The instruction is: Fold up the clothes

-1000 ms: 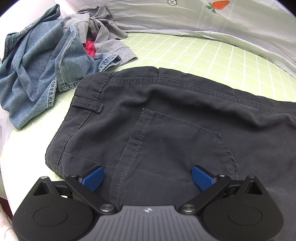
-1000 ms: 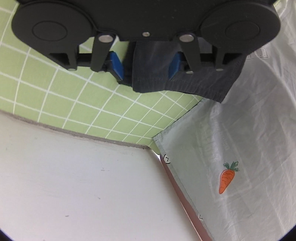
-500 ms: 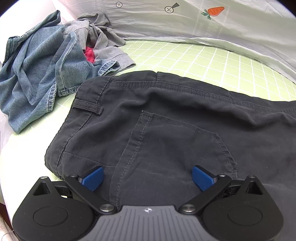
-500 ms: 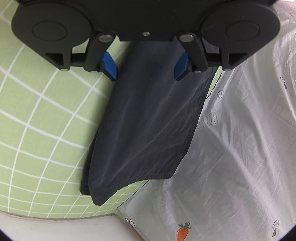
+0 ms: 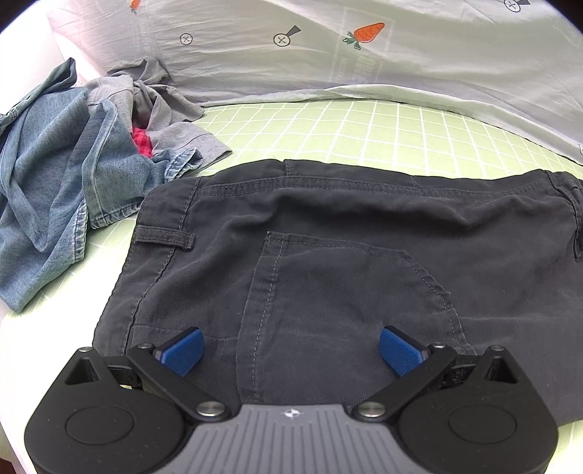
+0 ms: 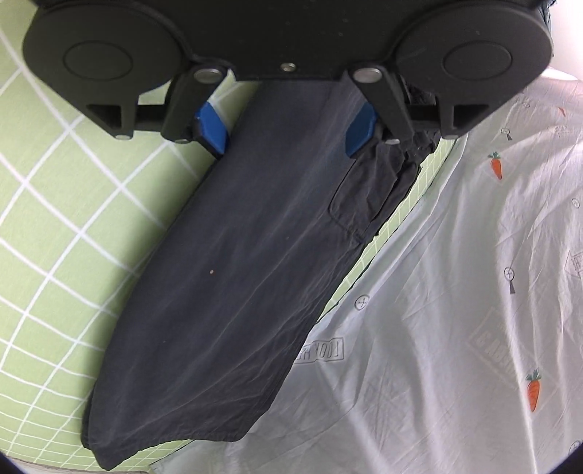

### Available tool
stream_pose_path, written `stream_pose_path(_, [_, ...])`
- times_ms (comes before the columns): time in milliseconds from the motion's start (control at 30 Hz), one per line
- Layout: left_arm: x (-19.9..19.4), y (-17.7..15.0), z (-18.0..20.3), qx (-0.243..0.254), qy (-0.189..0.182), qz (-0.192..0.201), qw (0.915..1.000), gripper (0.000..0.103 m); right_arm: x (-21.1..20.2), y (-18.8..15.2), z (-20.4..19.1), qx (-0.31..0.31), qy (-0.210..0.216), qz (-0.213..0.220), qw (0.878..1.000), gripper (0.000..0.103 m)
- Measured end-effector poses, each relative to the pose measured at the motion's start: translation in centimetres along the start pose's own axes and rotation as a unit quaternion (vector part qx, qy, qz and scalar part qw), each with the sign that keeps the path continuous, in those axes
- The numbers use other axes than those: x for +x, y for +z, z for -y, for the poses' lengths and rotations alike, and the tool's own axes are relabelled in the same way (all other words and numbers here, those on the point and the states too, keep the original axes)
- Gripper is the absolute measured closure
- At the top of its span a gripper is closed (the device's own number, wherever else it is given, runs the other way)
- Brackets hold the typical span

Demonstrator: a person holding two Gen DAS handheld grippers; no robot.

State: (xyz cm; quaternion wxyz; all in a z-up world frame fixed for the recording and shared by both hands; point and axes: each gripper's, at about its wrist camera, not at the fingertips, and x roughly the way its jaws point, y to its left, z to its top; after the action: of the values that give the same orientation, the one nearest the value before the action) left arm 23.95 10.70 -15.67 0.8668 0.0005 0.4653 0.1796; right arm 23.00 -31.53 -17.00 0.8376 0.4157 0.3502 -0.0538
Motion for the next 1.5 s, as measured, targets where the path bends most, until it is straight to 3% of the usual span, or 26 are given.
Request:
stream_pose_path(233, [1.3, 0.6, -0.8, 0.023, -0.016, 0.001, 0.9996, 0.0, 1.1, -3.2, -3.2, -0.018, 0.011, -0.017, 1.0, 0.029])
stream_pose_path(500, [2.1, 0.5, -1.4, 0.037, -0.036, 0.01, 0.9986, 0.0, 2.4, -6.7, -7.5, -0.042, 0.059, -0.065, 0.995, 0.028])
stream_pose_path(733, [2.1, 0.4, -2.1, 0.049, -0.055, 0.016, 0.9972, 0.0, 3.9, -8.7, -10.5, -0.065, 0.055, -0.09, 0.992, 0.02])
stream_pose_path(1067, [2.0, 0.3, -3.8, 0.063, -0.085, 0.022, 0.9941, 0.0, 4.9, -12.4, -12.3, -0.07, 0.046, -0.128, 0.988, 0.017])
stream_pose_path(1267, [1.9, 0.0, -5.2, 0.066, -0.096, 0.026, 0.9928, 0.0, 4.4, -14.5, -11.9, -0.02, 0.058, -0.156, 0.986, 0.019])
stream_pose_path(1400, [1.8, -0.3, -5.8, 0.077, -0.108, 0.031, 0.9907, 0.0, 3.9, -15.3, -11.4, 0.018, 0.062, -0.133, 0.989, 0.021])
stream_pose_path(1500, [1.8, -0.5, -6.2, 0.084, -0.117, 0.035, 0.9889, 0.0, 3.3, -15.4, -10.4, 0.081, 0.094, -0.095, 0.988, 0.026])
